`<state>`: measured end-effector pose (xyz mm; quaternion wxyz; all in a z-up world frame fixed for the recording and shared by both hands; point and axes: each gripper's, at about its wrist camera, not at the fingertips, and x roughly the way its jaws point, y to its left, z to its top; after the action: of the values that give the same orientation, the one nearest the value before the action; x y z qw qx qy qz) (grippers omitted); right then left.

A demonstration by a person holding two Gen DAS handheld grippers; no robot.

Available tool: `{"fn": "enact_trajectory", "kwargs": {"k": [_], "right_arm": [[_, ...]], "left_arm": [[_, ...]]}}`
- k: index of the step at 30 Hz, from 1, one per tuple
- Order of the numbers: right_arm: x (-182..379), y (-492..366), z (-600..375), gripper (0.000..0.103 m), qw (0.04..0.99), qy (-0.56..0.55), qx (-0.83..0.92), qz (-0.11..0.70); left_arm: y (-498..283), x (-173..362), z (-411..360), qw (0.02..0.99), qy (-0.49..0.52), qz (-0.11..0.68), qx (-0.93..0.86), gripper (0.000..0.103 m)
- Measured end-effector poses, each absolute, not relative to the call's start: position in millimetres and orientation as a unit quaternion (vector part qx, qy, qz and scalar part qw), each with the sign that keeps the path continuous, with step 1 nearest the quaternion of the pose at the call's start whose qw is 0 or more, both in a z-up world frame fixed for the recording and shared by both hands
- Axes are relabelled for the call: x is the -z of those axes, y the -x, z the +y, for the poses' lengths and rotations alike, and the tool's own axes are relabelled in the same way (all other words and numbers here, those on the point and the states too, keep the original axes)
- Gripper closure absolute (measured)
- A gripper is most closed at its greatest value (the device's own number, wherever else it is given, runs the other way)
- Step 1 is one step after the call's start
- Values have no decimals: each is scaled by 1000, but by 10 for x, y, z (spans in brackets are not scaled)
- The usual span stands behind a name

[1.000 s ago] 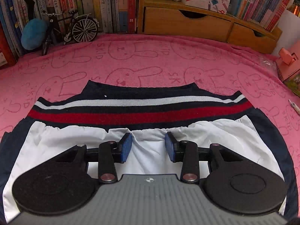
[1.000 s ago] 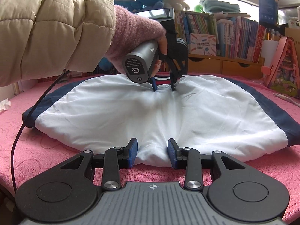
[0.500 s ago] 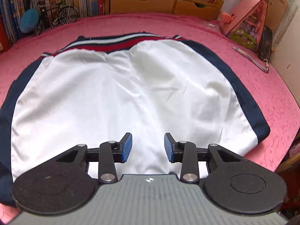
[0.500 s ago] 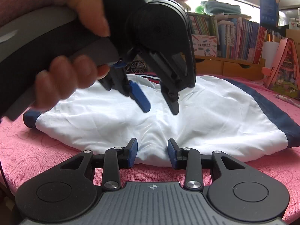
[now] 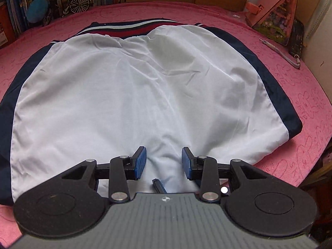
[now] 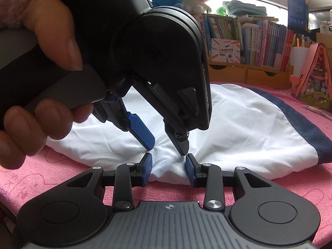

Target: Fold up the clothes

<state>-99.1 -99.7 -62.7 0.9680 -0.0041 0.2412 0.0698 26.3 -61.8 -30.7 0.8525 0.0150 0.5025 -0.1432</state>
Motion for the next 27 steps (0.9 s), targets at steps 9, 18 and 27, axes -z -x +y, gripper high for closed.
{"fn": "enact_trajectory", "kwargs": {"k": [9, 18, 27], "right_arm": [[627, 1002, -997, 67, 968, 5, -71, 240], [641, 1019, -982, 67, 968, 7, -74, 239], [639, 1020, -1011, 67, 968, 2, -78, 237]], "left_arm": [[-1027, 337, -720, 865, -18, 490, 103, 68], [-1906, 375, -702, 878, 3, 477, 47, 61], [-1612, 208, -629, 871, -3, 487, 60, 63]]}}
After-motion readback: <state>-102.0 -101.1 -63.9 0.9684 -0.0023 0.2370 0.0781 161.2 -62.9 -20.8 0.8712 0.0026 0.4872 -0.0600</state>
